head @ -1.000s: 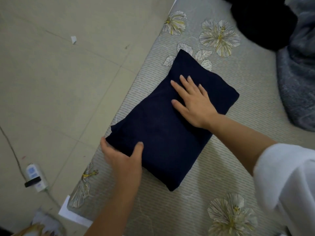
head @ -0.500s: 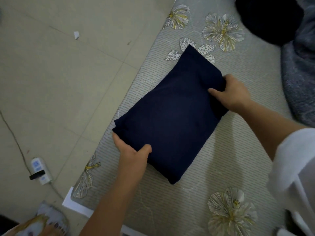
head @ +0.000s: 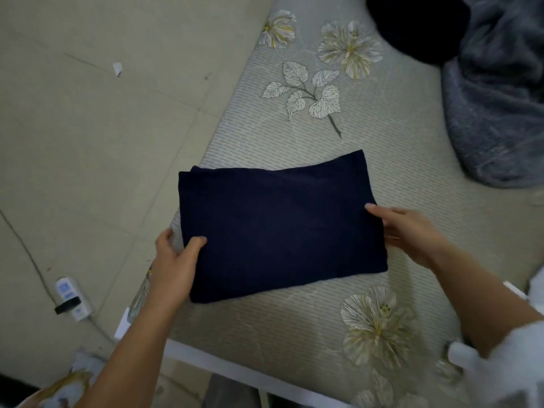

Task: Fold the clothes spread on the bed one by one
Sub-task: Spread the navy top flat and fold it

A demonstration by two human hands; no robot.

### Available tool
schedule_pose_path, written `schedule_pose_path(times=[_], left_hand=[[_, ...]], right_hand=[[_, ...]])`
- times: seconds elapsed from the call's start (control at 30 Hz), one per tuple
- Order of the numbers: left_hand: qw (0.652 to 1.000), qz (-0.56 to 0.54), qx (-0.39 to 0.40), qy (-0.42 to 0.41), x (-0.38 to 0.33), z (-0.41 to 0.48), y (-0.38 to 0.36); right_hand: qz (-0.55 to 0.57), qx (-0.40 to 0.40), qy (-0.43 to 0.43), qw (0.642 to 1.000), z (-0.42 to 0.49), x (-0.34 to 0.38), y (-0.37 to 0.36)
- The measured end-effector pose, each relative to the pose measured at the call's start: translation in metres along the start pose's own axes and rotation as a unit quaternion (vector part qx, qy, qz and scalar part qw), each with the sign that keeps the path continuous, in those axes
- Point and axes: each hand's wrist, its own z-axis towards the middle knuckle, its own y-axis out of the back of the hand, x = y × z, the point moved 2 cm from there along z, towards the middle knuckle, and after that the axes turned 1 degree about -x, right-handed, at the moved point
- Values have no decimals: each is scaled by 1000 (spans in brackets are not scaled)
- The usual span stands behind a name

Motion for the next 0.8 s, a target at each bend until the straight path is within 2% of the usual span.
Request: schedule_pose_path(times=[0.07, 0.2, 0.4, 0.6, 0.8], left_hand=[[1000, 14, 18, 3, 2, 1, 2], [996, 20, 80, 25, -5, -5, 9], [987, 37, 152, -46, -50, -45, 26], [961, 119, 234, -86, -68, -113, 18], [910, 214, 318, -156, -67, -205, -57]], right_hand=[[57, -25, 4, 998, -6, 2, -16], [105, -45, -26, 993, -27, 9, -36], [102, -81, 60, 990, -113, 10, -21], [180, -150, 51, 971, -220, -52, 24], [246, -218, 25, 944, -305, -148, 80]])
